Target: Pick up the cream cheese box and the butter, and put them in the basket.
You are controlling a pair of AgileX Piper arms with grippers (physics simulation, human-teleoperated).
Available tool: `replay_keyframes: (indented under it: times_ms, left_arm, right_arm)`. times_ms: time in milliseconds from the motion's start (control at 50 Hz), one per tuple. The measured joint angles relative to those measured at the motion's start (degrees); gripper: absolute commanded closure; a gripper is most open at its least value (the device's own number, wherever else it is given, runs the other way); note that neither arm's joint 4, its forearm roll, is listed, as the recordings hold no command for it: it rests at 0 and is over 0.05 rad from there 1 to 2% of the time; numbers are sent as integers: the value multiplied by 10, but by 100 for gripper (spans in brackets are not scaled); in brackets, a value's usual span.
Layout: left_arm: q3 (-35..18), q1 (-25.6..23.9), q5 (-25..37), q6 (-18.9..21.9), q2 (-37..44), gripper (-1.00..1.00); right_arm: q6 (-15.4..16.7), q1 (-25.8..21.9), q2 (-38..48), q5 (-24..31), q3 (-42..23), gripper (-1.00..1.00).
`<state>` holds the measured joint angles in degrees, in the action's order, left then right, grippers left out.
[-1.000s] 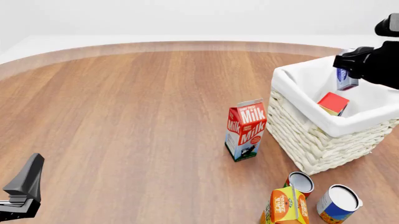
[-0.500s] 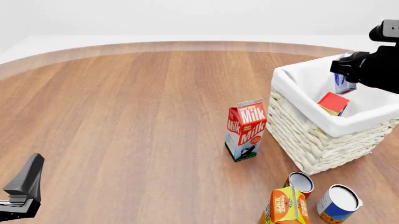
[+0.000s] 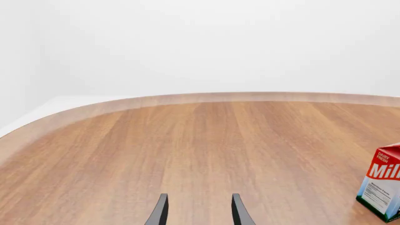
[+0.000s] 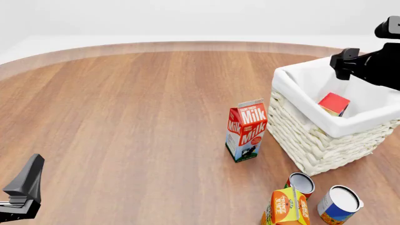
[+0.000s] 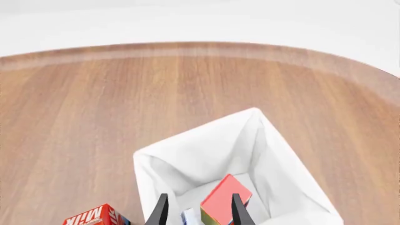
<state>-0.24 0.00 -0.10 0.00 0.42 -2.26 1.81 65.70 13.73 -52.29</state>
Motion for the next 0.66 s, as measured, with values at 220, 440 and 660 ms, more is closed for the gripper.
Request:
replay_keyframes:
  times_ms: [220, 440, 660]
  left_arm:
    - [0, 0, 0, 0, 0, -100]
    - [0, 0, 0, 0, 0, -100]
    - [0, 0, 0, 0, 0, -100]
  right_arm:
    - [1, -2, -7, 9, -11, -100]
    - [4, -9, -14, 23, -26, -100]
    - [10, -25, -36, 51, -53, -100]
